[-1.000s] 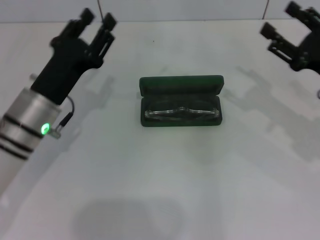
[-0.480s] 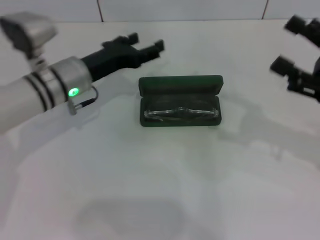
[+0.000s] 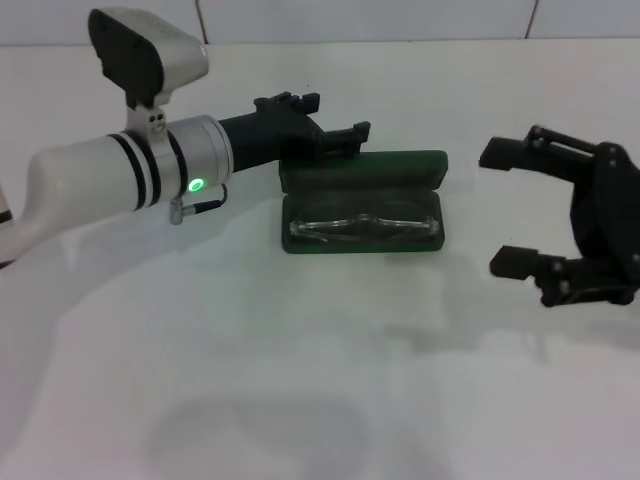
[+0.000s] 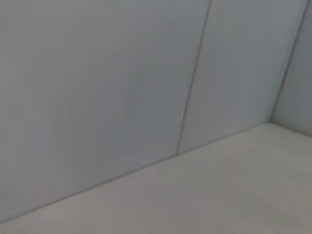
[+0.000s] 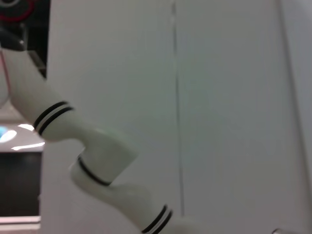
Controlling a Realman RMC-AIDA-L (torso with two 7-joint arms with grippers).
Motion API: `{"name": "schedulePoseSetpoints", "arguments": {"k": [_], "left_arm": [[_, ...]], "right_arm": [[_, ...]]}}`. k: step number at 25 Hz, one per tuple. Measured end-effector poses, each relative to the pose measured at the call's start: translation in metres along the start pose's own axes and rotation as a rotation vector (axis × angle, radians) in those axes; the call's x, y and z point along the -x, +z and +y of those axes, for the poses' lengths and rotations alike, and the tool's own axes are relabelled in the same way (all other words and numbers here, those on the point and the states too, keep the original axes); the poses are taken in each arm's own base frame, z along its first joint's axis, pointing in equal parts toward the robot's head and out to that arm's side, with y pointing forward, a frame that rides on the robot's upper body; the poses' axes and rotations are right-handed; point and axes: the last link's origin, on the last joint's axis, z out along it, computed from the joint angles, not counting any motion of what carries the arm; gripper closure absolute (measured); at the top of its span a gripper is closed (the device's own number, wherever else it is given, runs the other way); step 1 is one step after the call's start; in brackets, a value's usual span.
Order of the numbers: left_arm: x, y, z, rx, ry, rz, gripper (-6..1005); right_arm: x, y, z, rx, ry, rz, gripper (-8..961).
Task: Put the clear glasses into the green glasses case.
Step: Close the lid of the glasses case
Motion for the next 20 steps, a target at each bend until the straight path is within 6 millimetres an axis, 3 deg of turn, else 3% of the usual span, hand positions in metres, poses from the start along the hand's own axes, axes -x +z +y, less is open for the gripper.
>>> {"name": "schedulePoseSetpoints", "arguments": {"k": [10,20], "left_arm": [[0.014,-0.005,0.016,0.107,0.049,-0.049,100],[0.024,-0.012,0.016,0.113,0.064,-0.057,100]], "right_arm": [[-0.002,0.002,-0.006,-0.038,-0.005,0.008,70],[-0.004,0.003,-0.011,-0.066,-0.008,0.022,70]]}}
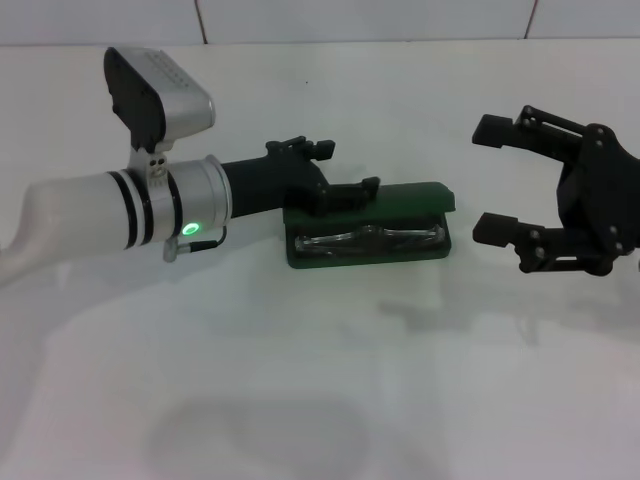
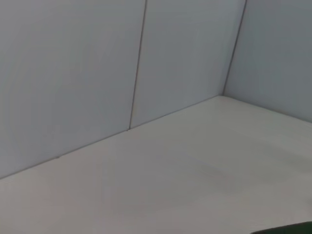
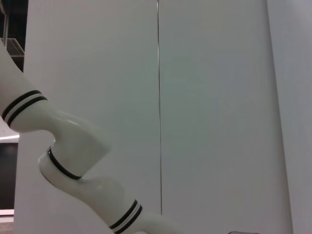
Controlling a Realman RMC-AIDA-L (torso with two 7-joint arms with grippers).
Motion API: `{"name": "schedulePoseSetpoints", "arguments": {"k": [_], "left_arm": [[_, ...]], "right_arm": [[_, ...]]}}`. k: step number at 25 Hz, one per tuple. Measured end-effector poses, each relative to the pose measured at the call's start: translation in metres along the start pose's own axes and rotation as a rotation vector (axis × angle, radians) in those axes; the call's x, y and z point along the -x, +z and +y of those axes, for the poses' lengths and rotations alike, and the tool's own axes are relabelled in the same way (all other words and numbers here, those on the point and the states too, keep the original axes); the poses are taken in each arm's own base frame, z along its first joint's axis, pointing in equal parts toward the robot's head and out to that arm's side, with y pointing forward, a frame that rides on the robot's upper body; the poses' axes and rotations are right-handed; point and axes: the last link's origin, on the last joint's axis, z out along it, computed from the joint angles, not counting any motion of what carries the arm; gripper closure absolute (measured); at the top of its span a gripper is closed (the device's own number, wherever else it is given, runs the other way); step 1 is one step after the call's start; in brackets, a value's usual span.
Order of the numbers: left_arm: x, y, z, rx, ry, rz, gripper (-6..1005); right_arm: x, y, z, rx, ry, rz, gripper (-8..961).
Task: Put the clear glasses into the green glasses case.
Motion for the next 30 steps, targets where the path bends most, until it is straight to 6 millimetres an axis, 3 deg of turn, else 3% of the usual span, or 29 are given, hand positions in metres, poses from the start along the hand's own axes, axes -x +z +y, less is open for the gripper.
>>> {"name": "schedulePoseSetpoints", "arguments": {"k": [20,24,30], "left_arm": [[0.003,-0.004,0.005,0.032,0.025,0.018,100],[-0.008,-0.021,0.009,0.056,0.017,0.196,100],[-0.009,-0.085,0.010,0.018,0.044,0.541,100]], "right_arm": [[0.001,0.001,-0.002,-0.023,-0.005,-0.016,70],[0.009,-0.010,-0.004,-0.123,-0.033,-0.112,70],[0.014,-0.039,-0.012,-0.396,-0.030,-0.257,70]]}}
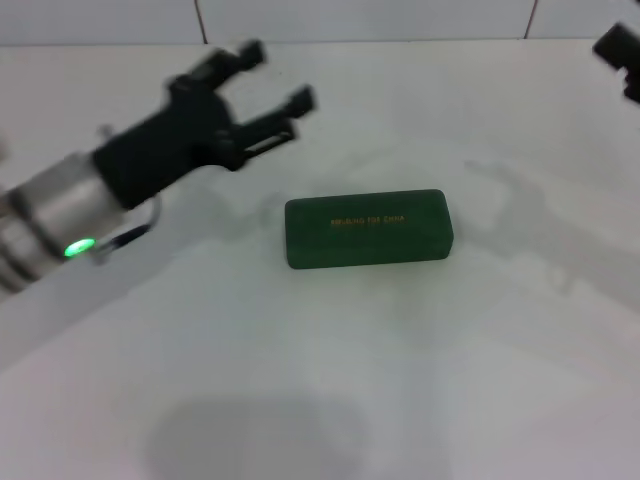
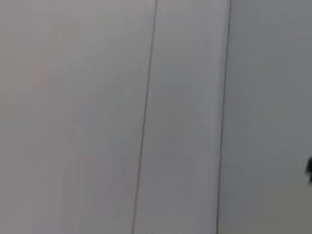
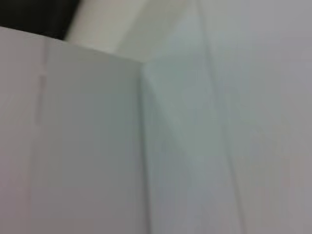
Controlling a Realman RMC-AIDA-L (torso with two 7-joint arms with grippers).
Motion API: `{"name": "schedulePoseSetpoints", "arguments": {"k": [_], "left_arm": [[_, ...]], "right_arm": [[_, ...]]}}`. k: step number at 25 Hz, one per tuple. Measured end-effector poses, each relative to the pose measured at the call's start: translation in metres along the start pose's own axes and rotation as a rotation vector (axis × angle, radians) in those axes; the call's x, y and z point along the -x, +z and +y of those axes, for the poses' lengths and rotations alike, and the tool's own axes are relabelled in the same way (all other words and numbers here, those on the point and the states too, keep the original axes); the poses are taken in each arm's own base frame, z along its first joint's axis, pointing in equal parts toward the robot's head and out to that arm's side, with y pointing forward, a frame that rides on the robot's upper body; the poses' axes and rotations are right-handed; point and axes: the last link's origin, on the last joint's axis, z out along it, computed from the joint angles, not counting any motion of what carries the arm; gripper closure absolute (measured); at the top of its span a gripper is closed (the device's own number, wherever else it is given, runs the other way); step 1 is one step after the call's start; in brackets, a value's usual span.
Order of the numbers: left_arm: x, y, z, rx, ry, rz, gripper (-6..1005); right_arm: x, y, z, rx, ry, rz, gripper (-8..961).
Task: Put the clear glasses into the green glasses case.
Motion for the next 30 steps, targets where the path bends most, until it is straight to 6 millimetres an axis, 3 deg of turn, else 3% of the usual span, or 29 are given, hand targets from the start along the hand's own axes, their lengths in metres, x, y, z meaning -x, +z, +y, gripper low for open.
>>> {"name": "schedulePoseSetpoints", "arguments": {"k": [2,5,9,11,18,22,30], "left_arm": [[-0.006,-0.018,0.001,0.007,0.009,0.040,100],[-0.007,-0.036,0.009,0.101,0.046,0.001,100],[-0.003,-0.050,0.022,0.247,0.060,-0.093,100],[-0.003,-0.054,0.024,0.265,0.056,-0.098,100],[0.003,-0.059,0.030,0.260,0.049,-0.103,100],[0.008,-0.061,0.034,0.253,0.048,-0.103,100],[0.013,-0.066,0.040,0.223,0.089,-0.083,100]], "right_arm": [[-0.001,0.001,-0.004,0.002,0.017,0.036,70],[-0.005,0.017,-0.004,0.167,0.082,0.206,70],[-0.015,0.041,0.003,0.424,0.138,0.450,70],[-0.019,0.044,0.006,0.458,0.134,0.487,70],[-0.051,0.064,0.011,0.403,0.041,0.576,70],[-0.059,0.063,0.017,0.401,0.006,0.562,70],[-0.054,0.053,0.025,0.450,-0.026,0.517,70]]}}
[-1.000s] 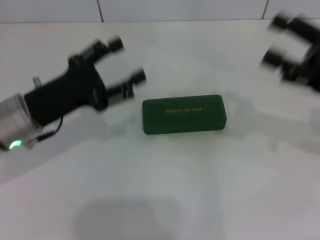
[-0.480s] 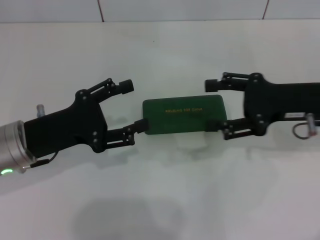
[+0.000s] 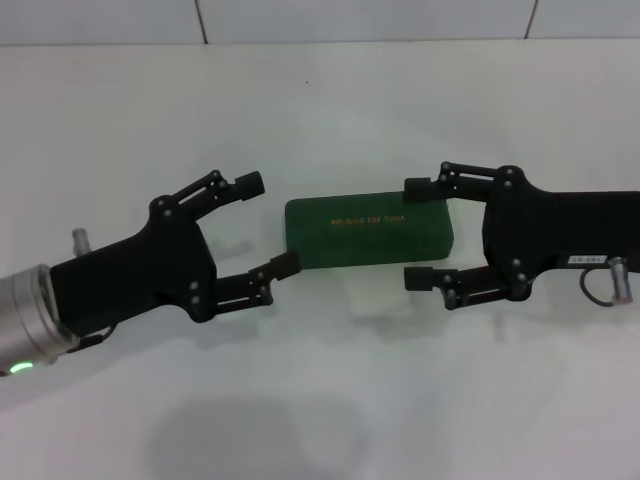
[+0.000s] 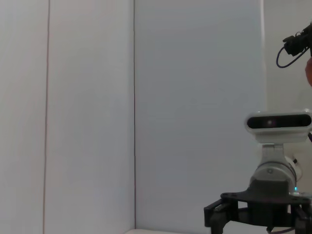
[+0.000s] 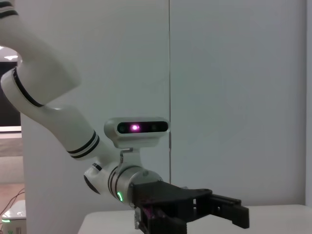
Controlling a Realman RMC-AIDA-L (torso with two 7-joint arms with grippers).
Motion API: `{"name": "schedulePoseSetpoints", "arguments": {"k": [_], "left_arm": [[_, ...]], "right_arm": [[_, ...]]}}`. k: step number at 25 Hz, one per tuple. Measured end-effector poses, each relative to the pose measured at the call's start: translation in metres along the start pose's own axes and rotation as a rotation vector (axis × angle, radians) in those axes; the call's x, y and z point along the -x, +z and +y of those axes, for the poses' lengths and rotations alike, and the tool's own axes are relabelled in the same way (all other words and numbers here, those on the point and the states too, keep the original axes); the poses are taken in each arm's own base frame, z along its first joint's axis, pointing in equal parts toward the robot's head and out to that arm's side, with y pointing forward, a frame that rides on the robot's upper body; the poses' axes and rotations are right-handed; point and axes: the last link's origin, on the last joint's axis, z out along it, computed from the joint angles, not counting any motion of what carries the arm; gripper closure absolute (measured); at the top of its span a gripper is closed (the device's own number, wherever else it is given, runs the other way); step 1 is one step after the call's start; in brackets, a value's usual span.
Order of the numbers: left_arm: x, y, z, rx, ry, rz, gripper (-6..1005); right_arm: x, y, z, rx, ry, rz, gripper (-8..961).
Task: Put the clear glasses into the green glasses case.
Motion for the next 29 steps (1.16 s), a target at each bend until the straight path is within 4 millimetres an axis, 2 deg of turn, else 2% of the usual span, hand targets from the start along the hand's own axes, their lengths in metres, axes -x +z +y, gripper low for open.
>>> {"name": "schedulePoseSetpoints", "arguments": {"k": [11,20,29], "left_arm": [[0.002,0.007,0.005,-0.011,0.017,0.025,100],[0.004,0.002,0.005,-0.073,0.050,0.042,100],[0.006,0.005,0.007,-0.092,0.049,0.054,100]], "right_arm": [[0.000,0.000,-0.001,0.000,-0.033,0.011,70],[0.002,-0.002,-0.005,-0.021,-0.042,0.011,70],[0.001,-0.013,-0.005,-0.024,-0.048,0.032,70]]}}
